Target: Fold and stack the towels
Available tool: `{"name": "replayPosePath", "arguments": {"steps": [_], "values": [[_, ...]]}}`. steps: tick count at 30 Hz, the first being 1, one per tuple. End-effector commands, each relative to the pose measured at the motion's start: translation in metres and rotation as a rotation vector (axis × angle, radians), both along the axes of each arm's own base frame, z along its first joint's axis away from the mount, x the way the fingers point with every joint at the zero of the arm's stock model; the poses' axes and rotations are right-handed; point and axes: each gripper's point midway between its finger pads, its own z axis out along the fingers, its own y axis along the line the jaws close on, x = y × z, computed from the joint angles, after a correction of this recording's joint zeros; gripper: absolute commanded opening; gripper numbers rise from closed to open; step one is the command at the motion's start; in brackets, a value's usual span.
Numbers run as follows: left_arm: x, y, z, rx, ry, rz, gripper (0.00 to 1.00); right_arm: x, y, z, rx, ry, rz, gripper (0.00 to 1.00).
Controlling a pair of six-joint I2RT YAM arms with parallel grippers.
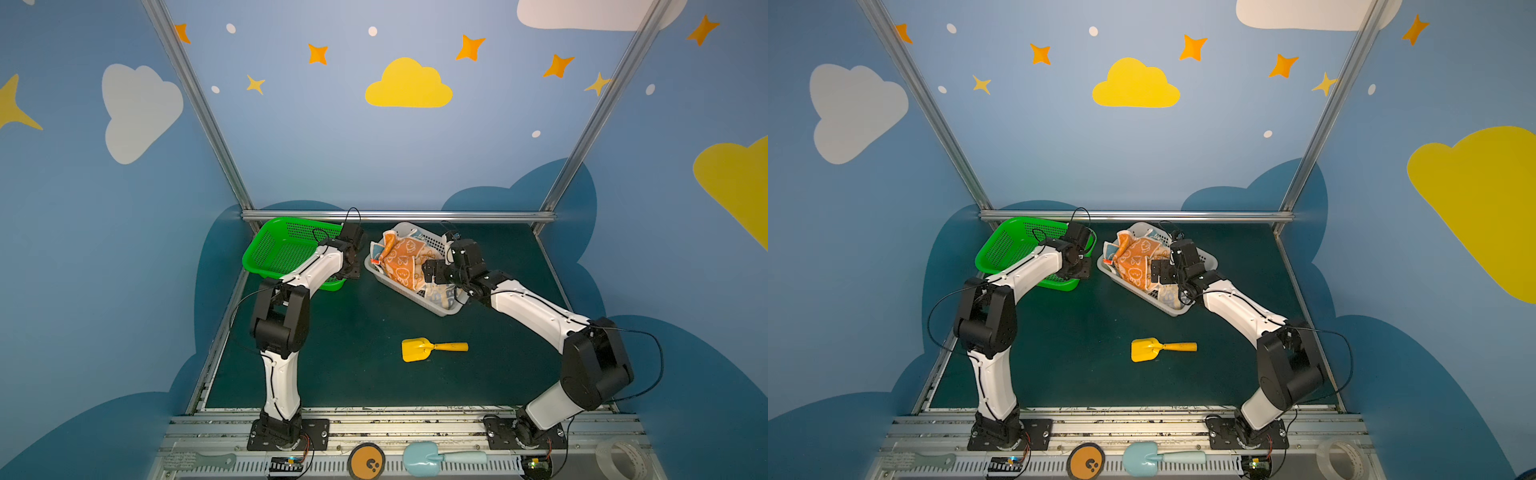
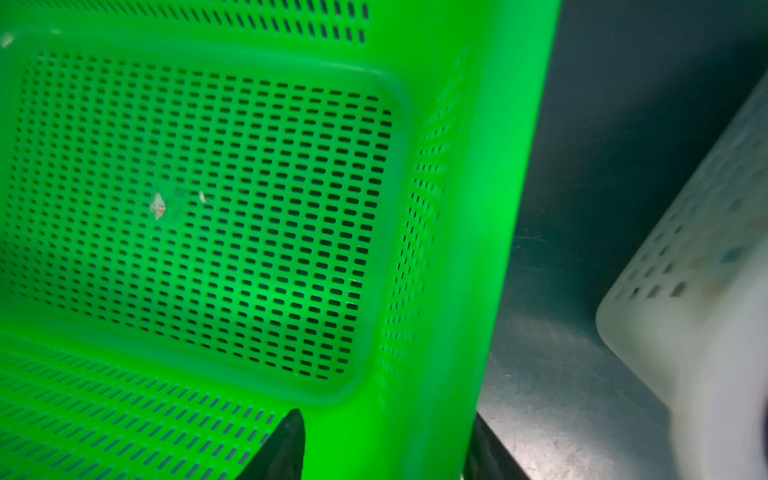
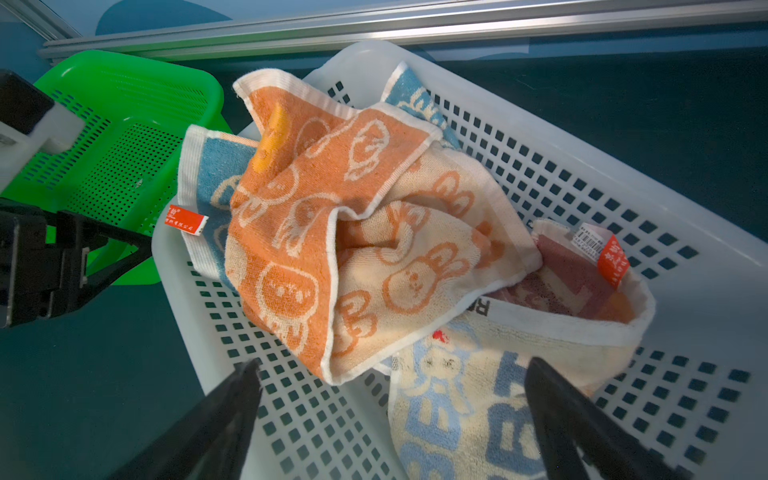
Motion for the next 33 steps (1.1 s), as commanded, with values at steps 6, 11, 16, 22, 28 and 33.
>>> {"name": "replayPosePath", "arguments": {"steps": [6, 11, 16, 22, 28, 33], "values": [[-0.006, 0.001, -0.006, -0.035, 0.042, 0.059, 0.35, -0.003, -0.004, 0.012, 0.034, -0.015, -0.010, 0.98], [-0.014, 0.003, -0.008, -0.070, 0.050, 0.173, 0.13, -0.003, -0.002, 0.009, 0.034, -0.001, -0.004, 0.98], [-0.008, 0.002, -0.005, -0.093, 0.027, 0.216, 0.04, -0.011, 0.015, 0.014, 0.069, 0.035, 0.086, 0.98], [0.005, 0.010, 0.002, -0.003, 0.033, 0.143, 0.04, -0.014, 0.021, 0.022, 0.096, 0.044, 0.108, 0.98], [0.028, 0.016, 0.008, 0.024, 0.021, 0.066, 0.04, -0.012, 0.028, 0.026, 0.094, 0.052, 0.119, 0.98], [0.046, 0.021, 0.008, 0.085, 0.024, -0.001, 0.04, -0.007, 0.032, 0.028, 0.101, 0.050, 0.120, 0.98]]}}
